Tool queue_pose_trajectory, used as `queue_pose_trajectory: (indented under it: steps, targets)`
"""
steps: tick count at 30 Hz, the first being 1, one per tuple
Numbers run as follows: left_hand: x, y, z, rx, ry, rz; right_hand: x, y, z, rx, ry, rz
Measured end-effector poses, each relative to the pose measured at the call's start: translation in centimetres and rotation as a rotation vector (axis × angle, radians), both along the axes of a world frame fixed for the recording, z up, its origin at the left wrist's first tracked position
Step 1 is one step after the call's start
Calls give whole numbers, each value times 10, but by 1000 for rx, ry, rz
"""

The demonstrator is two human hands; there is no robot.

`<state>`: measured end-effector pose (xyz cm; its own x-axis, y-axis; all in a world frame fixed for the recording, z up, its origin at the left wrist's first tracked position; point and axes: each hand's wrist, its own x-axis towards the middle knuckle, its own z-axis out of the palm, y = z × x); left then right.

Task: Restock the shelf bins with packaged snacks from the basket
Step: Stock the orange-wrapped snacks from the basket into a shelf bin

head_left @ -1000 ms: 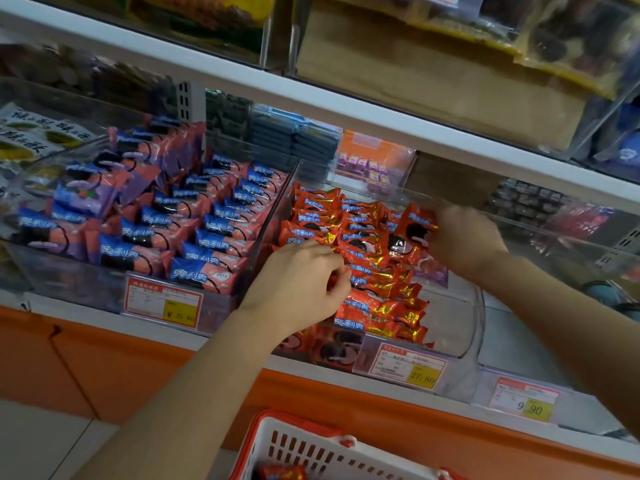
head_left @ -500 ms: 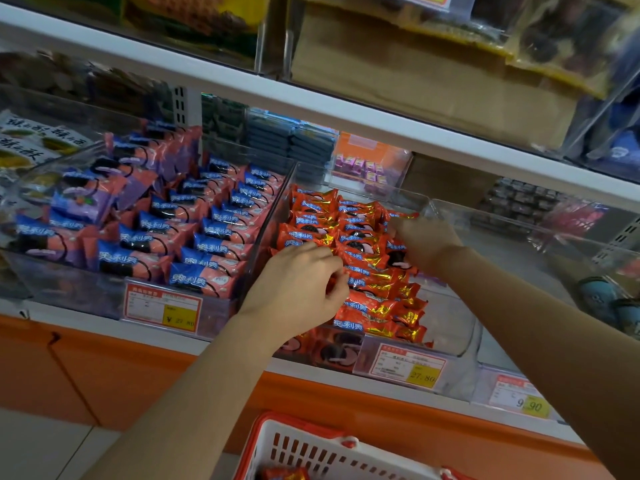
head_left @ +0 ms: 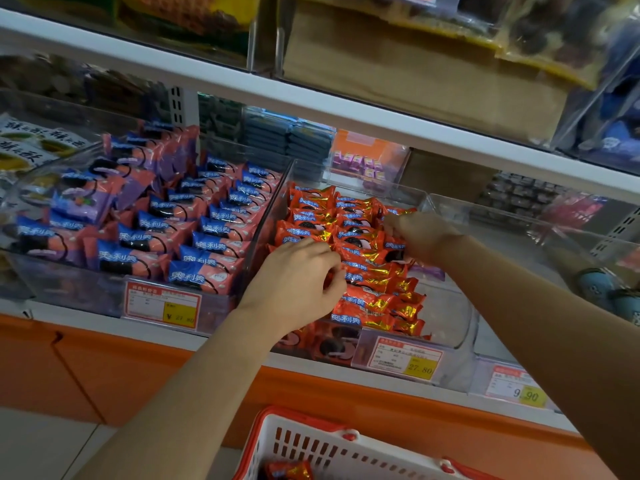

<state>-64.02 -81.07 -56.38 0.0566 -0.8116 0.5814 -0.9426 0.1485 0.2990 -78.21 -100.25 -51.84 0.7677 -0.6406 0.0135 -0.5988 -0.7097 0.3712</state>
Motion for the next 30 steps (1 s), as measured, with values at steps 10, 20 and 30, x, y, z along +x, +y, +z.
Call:
queue_pose_trajectory:
  steps: [10, 20, 30]
  targets:
    - [-4, 5, 7, 79, -67, 14, -29, 69, 13, -107, -99, -51]
    - [-49, 50, 0, 62, -419, 152, -121, 150, -22, -86, -199, 272]
    - [-86, 102, -15, 244, -639, 118, -168, 201, -80, 12, -223, 187]
